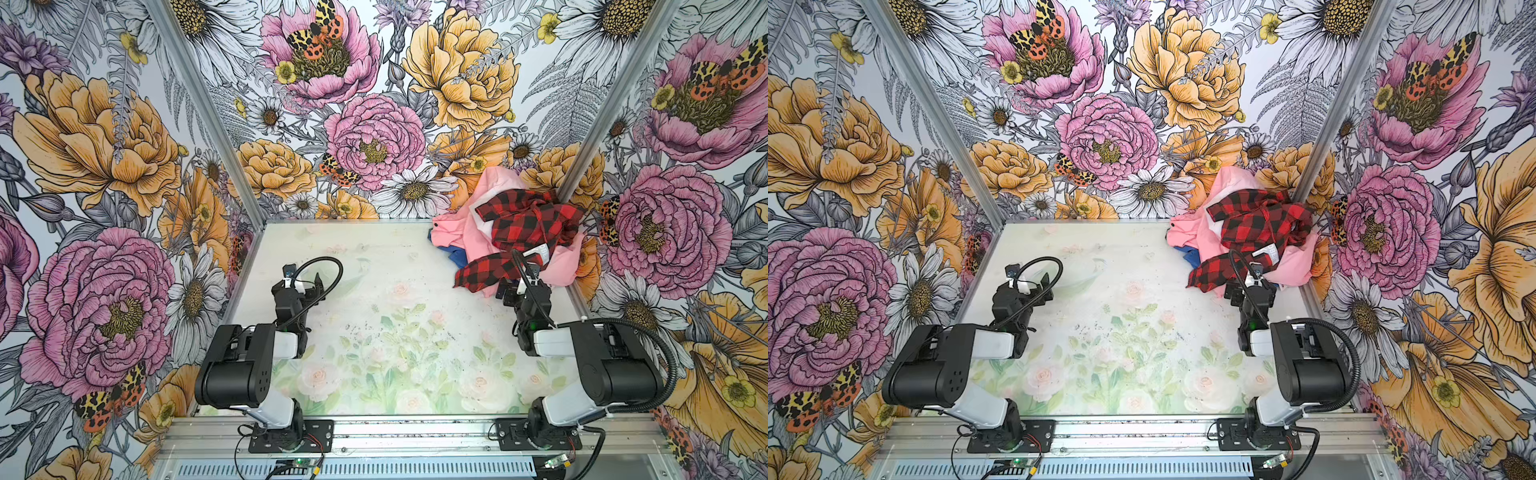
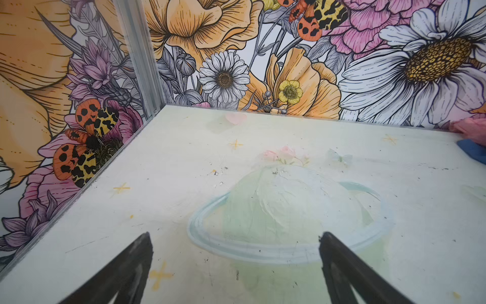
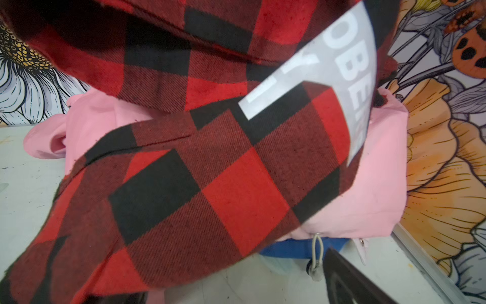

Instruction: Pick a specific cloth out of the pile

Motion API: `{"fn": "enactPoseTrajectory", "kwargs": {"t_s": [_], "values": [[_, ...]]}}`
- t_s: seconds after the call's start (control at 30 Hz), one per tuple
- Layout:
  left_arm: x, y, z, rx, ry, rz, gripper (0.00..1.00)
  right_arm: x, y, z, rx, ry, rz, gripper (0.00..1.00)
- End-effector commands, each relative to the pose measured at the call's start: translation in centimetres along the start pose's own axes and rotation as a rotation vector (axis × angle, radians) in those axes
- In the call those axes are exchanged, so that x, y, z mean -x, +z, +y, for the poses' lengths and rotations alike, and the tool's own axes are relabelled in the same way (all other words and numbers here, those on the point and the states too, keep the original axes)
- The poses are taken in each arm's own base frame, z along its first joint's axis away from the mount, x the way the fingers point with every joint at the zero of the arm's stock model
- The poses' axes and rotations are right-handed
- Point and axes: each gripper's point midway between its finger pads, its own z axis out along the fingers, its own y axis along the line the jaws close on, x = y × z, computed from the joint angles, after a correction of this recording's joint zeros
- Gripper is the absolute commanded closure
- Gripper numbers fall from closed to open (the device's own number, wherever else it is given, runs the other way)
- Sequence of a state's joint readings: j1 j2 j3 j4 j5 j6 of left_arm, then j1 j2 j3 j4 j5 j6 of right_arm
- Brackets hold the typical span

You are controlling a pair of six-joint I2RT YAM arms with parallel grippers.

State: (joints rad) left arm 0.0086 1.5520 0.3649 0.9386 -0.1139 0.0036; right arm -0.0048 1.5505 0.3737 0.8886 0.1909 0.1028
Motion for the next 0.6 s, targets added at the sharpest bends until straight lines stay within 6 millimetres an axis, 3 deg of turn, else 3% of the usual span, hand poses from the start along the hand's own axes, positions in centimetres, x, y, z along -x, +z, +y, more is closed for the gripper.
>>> {"fn": "enactPoseTrajectory", "kwargs": {"t_s": [0.0,0.57], "values": [[0.39,0.11,-0.86,-0.031,0.021,-0.009,0.01,1.00,-0.06,-0.04,-0.010,0.002,-0.030,0.00],[0.41,0.15,-0.62,-0.087,-0.015,-0.007,0.01,0.90,-0.07,-0.05,-0.010,0.002,-0.027,0.00]]}}
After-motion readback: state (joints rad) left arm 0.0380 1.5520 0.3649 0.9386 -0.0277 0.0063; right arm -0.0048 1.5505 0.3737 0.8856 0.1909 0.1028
